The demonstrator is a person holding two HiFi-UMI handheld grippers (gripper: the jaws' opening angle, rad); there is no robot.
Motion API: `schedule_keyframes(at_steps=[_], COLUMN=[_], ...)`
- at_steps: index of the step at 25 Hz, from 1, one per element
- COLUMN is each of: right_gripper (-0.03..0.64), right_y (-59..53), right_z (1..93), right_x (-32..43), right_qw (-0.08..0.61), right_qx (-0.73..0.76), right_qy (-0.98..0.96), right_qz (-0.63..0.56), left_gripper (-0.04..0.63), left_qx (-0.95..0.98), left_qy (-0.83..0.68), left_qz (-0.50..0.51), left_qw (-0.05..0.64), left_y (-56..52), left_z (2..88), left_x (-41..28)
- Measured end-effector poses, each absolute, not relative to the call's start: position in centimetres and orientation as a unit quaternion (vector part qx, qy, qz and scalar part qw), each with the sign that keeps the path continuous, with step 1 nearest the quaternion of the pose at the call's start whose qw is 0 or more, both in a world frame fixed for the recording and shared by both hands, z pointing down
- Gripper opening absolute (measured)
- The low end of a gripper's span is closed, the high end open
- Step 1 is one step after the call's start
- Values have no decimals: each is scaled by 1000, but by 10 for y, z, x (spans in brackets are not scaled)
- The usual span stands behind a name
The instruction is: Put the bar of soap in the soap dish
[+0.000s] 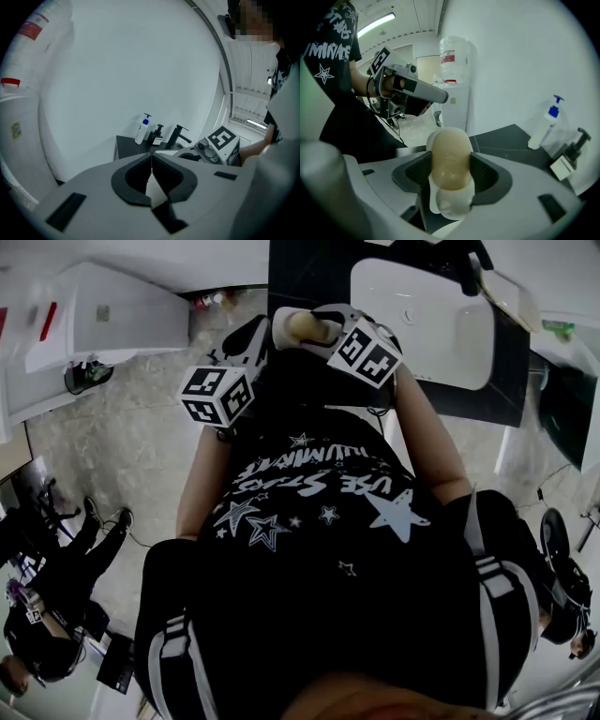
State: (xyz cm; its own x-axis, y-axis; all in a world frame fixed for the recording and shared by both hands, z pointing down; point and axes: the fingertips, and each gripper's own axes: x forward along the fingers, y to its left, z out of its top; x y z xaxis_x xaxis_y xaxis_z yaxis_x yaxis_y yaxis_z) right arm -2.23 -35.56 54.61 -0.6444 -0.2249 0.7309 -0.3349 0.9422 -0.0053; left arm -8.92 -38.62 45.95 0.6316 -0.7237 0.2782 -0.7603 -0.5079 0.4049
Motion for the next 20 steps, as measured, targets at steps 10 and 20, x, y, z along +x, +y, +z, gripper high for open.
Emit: schedule_keyframes(at_steps=[10, 20], right_gripper=[265, 265], right_y=[-356, -356], right_z=[550, 544], right_x=[-22, -23], right_qw=[406, 414], right_qx=[152, 164], right_qy=[-899, -894], right_qz=[67, 46], left_gripper=[12, 12], left_qx=[872, 873], left_qy=[-414, -415], left_qz=[43, 39], left_qw=[257, 252], left_y=[-386, -379], left_z=[467, 460], left_x=[-84, -84])
